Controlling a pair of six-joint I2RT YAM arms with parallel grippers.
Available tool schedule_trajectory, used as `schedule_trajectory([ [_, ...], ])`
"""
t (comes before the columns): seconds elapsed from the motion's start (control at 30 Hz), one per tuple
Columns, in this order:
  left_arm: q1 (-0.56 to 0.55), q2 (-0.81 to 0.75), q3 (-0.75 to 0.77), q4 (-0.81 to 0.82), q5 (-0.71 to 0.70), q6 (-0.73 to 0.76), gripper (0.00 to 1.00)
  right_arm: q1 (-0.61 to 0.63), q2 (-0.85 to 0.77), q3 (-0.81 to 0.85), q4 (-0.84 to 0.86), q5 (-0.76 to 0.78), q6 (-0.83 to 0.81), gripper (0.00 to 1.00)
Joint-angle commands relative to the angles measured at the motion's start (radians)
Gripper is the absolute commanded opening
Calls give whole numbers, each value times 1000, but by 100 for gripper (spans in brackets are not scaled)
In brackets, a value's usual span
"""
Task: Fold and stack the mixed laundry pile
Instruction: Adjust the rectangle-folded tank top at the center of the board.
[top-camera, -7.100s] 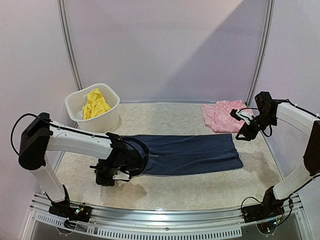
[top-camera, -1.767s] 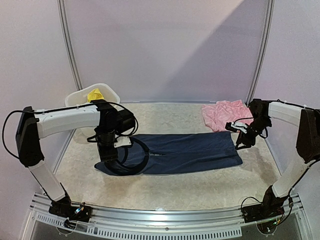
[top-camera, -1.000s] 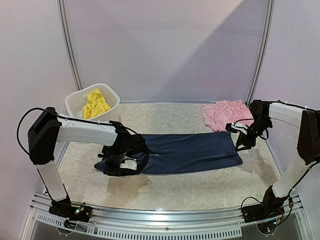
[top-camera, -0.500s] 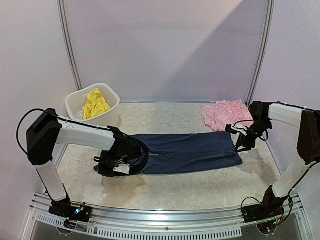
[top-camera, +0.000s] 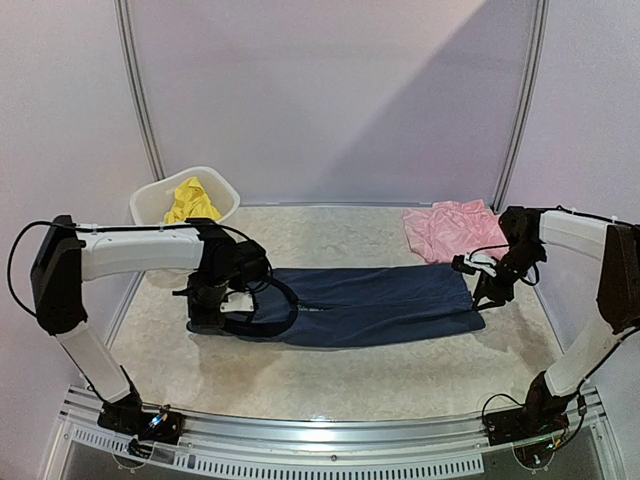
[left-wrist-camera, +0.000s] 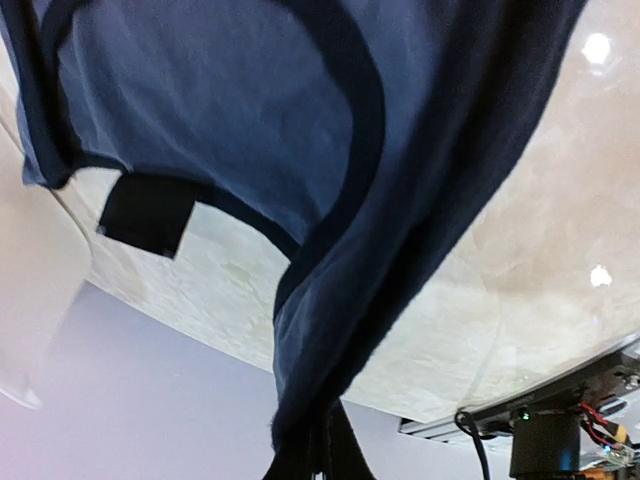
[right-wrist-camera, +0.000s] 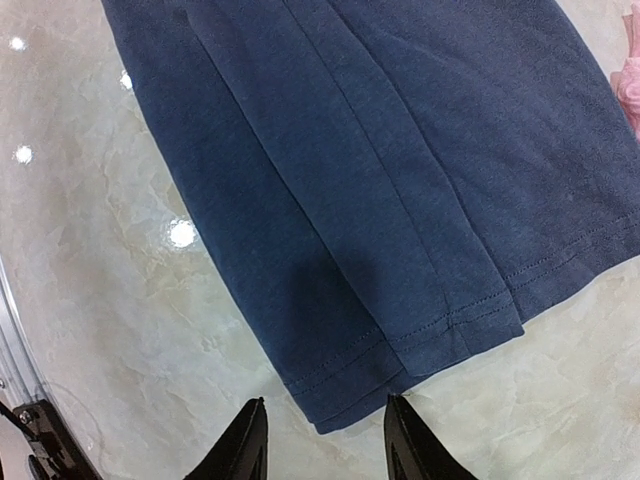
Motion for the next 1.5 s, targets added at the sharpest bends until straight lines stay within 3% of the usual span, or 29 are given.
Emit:
schedule_trajectory([
  [0.0,51,-32,15,-51,97,-44,0,3,4,1,-12,14,-41,40],
  [0.33,179,31,121,-94,372,-127,2,15,108,61,73,35,3,41],
  [0.93,384,242,208,-125,434,-202,5,20,270,128,162,89,64,38],
  [1.13,395,304,209,-130,481,-191,14,20,315,136,199,133,88,37],
  [1.47,406,408,242,-153,401,-221,24,20,338,146,239,179,142,35],
])
